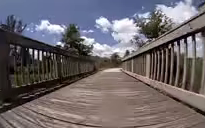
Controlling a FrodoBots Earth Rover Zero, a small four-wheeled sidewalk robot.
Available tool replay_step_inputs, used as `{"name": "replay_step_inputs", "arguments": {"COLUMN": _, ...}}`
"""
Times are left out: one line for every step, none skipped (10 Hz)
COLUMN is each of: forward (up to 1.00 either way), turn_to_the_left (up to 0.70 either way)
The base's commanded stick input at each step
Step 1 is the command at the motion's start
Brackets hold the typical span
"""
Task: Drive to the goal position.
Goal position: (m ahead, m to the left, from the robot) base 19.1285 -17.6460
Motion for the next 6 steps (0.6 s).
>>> {"name": "replay_step_inputs", "arguments": {"forward": 0.7, "turn_to_the_left": 0.0}}
{"name": "replay_step_inputs", "arguments": {"forward": 0.7, "turn_to_the_left": 0.0}}
{"name": "replay_step_inputs", "arguments": {"forward": 0.7, "turn_to_the_left": 0.0}}
{"name": "replay_step_inputs", "arguments": {"forward": 0.7, "turn_to_the_left": -0.13}}
{"name": "replay_step_inputs", "arguments": {"forward": 0.7, "turn_to_the_left": -0.19}}
{"name": "replay_step_inputs", "arguments": {"forward": 0.7, "turn_to_the_left": 0.0}}
